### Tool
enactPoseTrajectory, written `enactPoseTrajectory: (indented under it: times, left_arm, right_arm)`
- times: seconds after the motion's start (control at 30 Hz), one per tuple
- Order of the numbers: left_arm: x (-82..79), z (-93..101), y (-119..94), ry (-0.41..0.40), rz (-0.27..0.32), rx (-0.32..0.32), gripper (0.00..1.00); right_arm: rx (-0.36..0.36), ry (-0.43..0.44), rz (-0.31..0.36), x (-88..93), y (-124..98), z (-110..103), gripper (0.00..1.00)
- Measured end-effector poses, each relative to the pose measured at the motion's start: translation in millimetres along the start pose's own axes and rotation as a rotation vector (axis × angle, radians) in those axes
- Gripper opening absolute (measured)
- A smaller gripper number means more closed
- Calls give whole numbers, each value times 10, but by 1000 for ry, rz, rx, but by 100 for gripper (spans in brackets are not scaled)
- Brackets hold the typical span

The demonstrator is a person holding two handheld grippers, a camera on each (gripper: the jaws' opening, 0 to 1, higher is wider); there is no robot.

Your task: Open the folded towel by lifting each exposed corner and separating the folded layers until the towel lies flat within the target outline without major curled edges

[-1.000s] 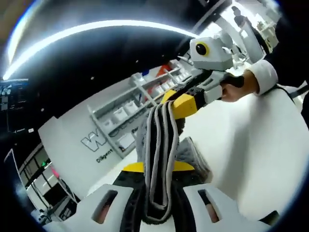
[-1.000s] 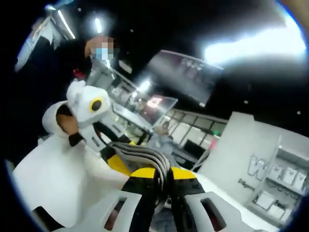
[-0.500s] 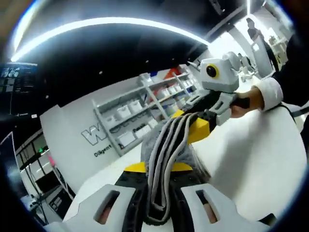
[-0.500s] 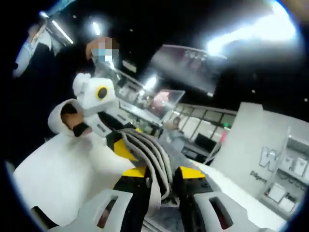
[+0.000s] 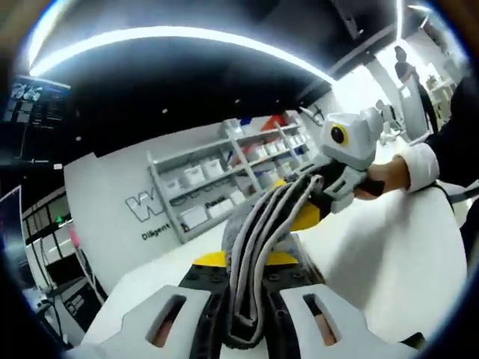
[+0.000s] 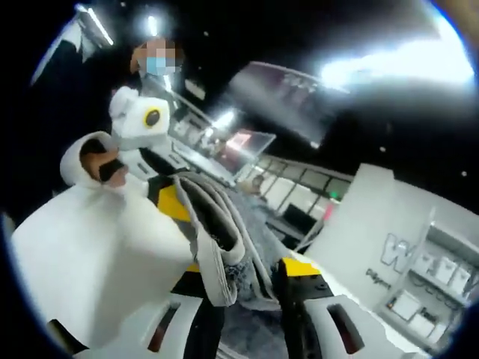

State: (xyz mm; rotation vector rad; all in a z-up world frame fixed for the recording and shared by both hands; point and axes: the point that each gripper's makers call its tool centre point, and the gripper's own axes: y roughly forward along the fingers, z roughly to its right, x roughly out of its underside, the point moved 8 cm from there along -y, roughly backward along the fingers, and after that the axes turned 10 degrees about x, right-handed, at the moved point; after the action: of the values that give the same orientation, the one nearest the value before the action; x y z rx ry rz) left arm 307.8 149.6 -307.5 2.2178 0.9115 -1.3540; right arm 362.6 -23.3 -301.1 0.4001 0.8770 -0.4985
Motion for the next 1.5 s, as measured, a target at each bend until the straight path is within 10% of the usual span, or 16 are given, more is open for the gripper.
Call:
enactPoseTrajectory:
  times: [0.57, 0.8, 1.5]
  left_arm:
    - [-135, 186, -31, -28, 66, 107, 9]
    - [-246, 233, -164, -327, 180, 319, 9]
    - [-123, -168, -308, -404, 196, 89, 9]
  right_arm:
    - [61, 1, 110, -194, -114, 97, 8]
    - [28, 0, 157, -253, -110, 10, 11]
    - [-58, 210, -64, 72, 55, -1, 47]
